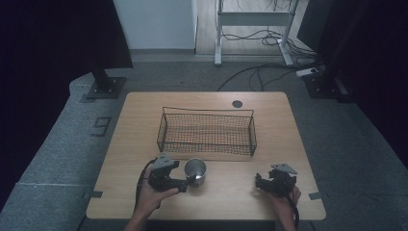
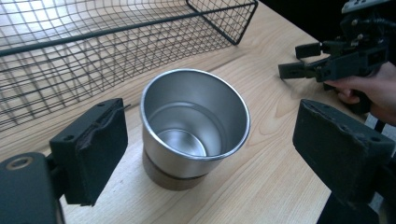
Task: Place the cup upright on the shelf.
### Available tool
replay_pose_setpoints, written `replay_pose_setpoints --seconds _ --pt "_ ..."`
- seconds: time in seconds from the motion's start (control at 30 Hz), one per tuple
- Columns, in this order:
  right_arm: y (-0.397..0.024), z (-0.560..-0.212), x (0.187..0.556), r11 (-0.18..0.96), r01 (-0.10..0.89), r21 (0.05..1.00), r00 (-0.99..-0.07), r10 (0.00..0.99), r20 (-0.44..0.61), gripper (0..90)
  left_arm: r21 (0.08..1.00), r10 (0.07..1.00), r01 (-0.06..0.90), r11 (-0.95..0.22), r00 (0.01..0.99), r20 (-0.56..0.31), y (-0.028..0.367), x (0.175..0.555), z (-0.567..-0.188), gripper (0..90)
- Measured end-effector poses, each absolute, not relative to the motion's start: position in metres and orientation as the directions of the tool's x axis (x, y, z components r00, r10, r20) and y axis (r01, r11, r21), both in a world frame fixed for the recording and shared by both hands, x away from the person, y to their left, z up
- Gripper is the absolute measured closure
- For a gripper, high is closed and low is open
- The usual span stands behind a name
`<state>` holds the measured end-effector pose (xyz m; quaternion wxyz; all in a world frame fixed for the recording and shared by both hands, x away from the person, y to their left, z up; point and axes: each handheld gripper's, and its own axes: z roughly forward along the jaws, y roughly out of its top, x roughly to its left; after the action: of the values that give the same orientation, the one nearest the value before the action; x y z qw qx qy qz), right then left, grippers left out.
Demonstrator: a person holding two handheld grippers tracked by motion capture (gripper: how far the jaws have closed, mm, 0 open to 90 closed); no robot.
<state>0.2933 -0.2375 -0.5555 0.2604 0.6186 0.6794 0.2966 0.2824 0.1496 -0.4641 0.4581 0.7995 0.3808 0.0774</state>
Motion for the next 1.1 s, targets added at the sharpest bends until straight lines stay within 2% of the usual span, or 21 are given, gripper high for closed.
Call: replay_pose_setpoints --seconds 0.47,0.7,1.1 --pt "-0.237 -0.555 0.293 0.060 0.685 0.726 -0.098 0.995 0.011 6.3 0.781 0.695 0.538 -0.318 0.692 -0.195 0.135 0.289 -0.475 6.0" --pt "-0.237 -0.555 0.293 0.060 0.684 0.727 -0.099 0.995 0.010 6.8 0.768 0.709 0.551 -0.327 0.681 -0.186 0.124 0.293 -0.482 0.0" --pt "-0.237 -0.555 0.293 0.061 0.683 0.728 -0.100 0.995 0.010 7.1 0.752 0.722 0.566 -0.338 0.669 -0.179 0.115 0.303 -0.492 0.4"
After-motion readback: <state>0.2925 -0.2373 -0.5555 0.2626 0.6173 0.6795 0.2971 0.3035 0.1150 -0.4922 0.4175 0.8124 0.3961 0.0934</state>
